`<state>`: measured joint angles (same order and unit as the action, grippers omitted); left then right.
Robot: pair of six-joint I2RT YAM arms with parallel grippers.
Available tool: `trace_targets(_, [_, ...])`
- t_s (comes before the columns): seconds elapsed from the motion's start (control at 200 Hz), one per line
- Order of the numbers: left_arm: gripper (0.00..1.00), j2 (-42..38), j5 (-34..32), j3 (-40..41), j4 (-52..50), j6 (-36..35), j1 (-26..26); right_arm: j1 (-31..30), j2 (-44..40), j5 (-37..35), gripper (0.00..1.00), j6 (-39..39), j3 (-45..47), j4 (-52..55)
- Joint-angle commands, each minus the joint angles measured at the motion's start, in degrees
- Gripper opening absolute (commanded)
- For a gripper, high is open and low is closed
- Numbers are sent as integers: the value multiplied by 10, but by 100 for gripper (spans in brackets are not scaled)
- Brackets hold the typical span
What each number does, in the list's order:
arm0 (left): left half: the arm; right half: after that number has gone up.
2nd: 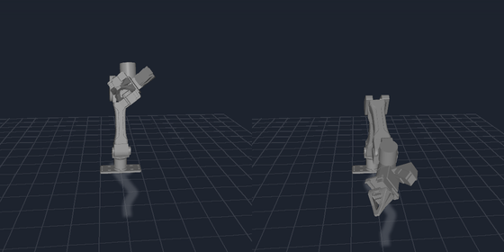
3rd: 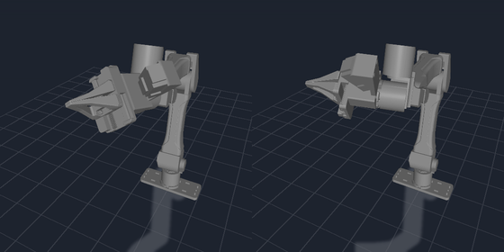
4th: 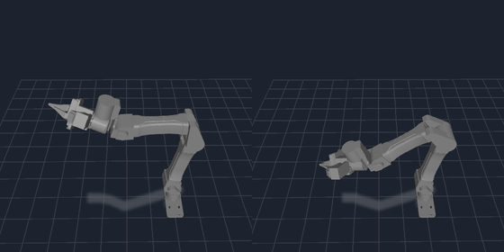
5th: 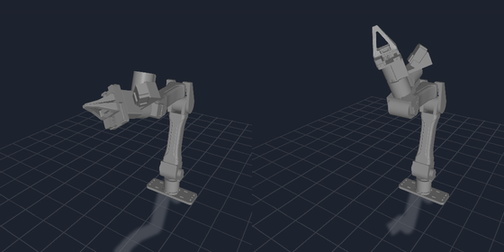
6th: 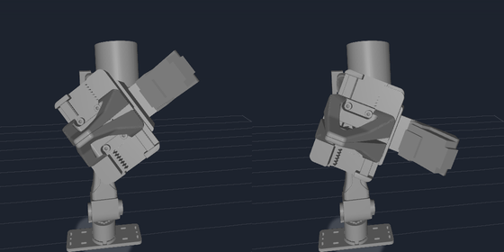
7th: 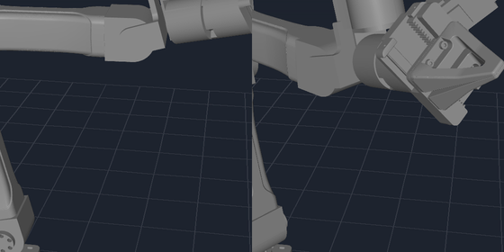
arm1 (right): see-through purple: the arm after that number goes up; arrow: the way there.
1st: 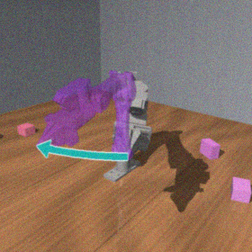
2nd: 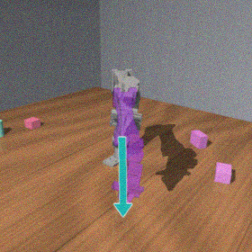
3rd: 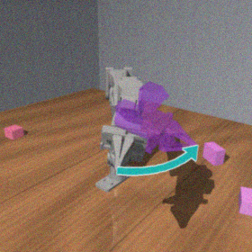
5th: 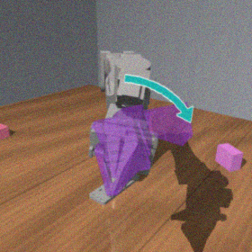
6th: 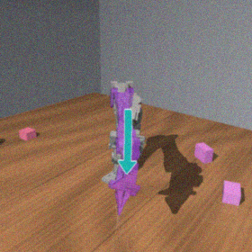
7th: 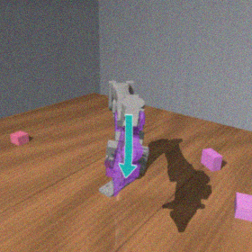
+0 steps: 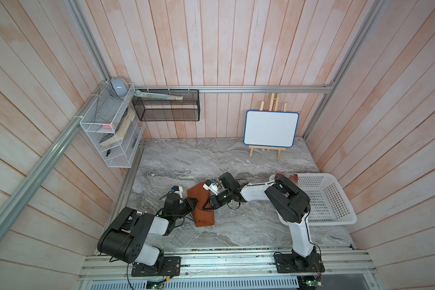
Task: Roll up the skirts
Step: Pick up the skirt from the center of the board.
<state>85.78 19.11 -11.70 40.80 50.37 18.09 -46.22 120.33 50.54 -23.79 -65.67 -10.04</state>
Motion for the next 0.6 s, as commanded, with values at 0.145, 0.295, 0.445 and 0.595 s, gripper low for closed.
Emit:
trace_targets(0.145, [17,-1,51,20,-17,-3,8,-15,-5,28,0,-68,1,-99])
trace_targets(0.295, [28,-32,69,15,-33,-9,7,-13,-35,-28,0,-83,16,-94])
trace_targets(0.445, [52,-139,49,-28,-165,-46,0,-12,-82,-92,0,-61,40,-57])
trace_targets(0.595, [65,-260,22,-79,-273,-72,-16,-10,-127,-123,0,-53,66,-44])
